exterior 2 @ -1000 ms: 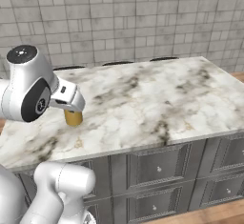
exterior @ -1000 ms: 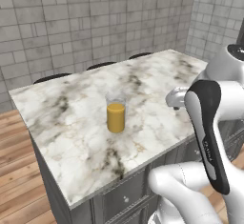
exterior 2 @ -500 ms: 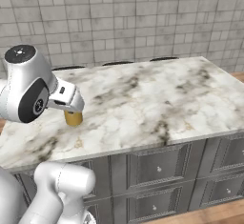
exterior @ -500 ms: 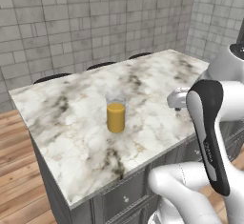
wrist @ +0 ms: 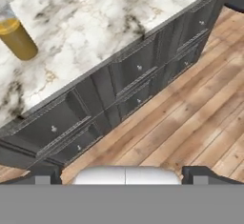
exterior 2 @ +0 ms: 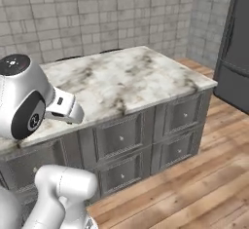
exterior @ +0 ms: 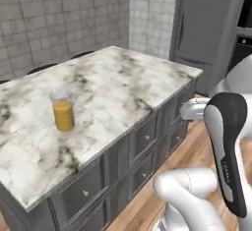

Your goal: Place the pitcher and cup on the dining counter for serving.

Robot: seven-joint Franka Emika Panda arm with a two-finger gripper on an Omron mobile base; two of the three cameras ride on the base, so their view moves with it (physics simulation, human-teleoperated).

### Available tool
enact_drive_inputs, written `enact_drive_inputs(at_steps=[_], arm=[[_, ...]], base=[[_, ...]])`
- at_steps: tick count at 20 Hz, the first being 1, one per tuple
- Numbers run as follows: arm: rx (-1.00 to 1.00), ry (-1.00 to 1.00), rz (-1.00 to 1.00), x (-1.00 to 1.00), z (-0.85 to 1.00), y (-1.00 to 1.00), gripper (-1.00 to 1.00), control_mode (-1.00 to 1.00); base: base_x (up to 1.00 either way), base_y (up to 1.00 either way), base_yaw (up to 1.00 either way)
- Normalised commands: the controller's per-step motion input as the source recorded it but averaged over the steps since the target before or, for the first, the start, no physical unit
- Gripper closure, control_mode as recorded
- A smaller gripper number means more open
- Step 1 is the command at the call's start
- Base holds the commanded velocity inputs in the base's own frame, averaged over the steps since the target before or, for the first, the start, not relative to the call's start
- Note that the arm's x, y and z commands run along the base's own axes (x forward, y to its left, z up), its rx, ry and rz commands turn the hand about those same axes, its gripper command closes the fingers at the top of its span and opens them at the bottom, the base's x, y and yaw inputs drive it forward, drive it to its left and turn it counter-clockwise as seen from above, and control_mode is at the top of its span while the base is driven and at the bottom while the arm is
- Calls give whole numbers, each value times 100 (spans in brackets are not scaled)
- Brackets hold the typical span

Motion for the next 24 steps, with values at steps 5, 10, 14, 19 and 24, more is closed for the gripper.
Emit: enact_drive_inputs(at_steps=[5,10,14,19,24], arm=[[0,0,0,0,0,0,-100,100],[0,0,0,0,0,0,-100,100],[0,0,0,0,0,0,-100,100],[0,0,0,0,0,0,-100,100],[0,0,0,0,0,0,-100,100]], base=[[-49,0,-80],[-23,0,-89],[-4,0,-96],[0,0,-99],[0,0,-97]])
